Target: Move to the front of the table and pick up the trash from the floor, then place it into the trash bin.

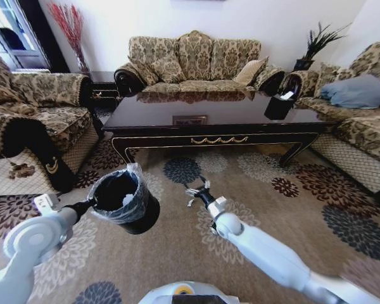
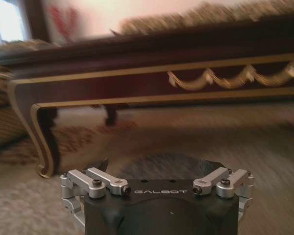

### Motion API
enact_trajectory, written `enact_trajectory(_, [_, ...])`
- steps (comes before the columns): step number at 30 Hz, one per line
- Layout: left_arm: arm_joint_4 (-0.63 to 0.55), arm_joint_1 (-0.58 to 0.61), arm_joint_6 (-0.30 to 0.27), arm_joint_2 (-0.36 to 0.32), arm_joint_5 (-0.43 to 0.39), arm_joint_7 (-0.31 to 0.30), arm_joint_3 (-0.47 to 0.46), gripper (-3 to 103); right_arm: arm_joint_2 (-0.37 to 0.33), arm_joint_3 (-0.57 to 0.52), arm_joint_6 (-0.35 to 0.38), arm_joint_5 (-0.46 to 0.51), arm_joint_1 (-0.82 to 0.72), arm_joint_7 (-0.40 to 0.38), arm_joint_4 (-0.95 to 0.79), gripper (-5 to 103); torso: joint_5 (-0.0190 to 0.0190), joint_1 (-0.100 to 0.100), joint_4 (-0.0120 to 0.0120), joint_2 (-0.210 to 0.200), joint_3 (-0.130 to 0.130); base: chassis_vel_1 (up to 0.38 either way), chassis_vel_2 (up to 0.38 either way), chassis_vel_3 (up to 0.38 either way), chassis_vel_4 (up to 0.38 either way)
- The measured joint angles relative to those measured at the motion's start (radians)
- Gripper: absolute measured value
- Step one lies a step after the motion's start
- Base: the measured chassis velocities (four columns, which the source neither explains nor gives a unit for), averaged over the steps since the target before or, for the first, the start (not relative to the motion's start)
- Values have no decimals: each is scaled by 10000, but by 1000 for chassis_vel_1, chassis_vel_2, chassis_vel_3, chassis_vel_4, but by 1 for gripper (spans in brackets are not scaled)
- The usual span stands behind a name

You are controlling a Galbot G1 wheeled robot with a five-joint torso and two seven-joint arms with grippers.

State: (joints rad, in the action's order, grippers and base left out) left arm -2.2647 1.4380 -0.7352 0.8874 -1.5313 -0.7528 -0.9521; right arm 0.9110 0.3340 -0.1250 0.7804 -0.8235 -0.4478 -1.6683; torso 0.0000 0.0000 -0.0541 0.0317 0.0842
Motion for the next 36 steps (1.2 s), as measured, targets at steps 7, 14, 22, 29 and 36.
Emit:
enact_trajectory(7, [25, 201, 0, 81, 93, 51, -438, 4, 334, 83, 794, 1660, -515, -1701, 190, 100, -1, 0, 11, 0, 1, 0, 0, 0, 0])
enact_trajectory(14, [31, 360, -1, 237, 714, 453, -395, 4, 674, -467, 950, 1969, -1367, -2002, 486, 100, -3, 0, 2, 0, 1, 0, 0, 0, 0])
enact_trajectory(22, [104, 500, -2, 465, 1048, 770, -226, 4, 1397, -1123, 1209, 1866, -1811, -2502, 1118, 100, -1, 0, 7, 0, 1, 0, 0, 0, 0])
enact_trajectory(29, [351, 541, -3, 498, 1367, 1010, -92, 4, 1749, -2125, 1737, 1370, -2131, -3082, 1504, 100, -2, 0, 7, 0, 2, 0, 0, 0, 0])
enact_trajectory(36, [406, 718, -3, 395, 1386, 1075, -335, 4, 2380, -3554, 1878, 1278, -2704, -3155, 1773, 100, 0, 0, 6, 0, 1, 0, 0, 0, 0])
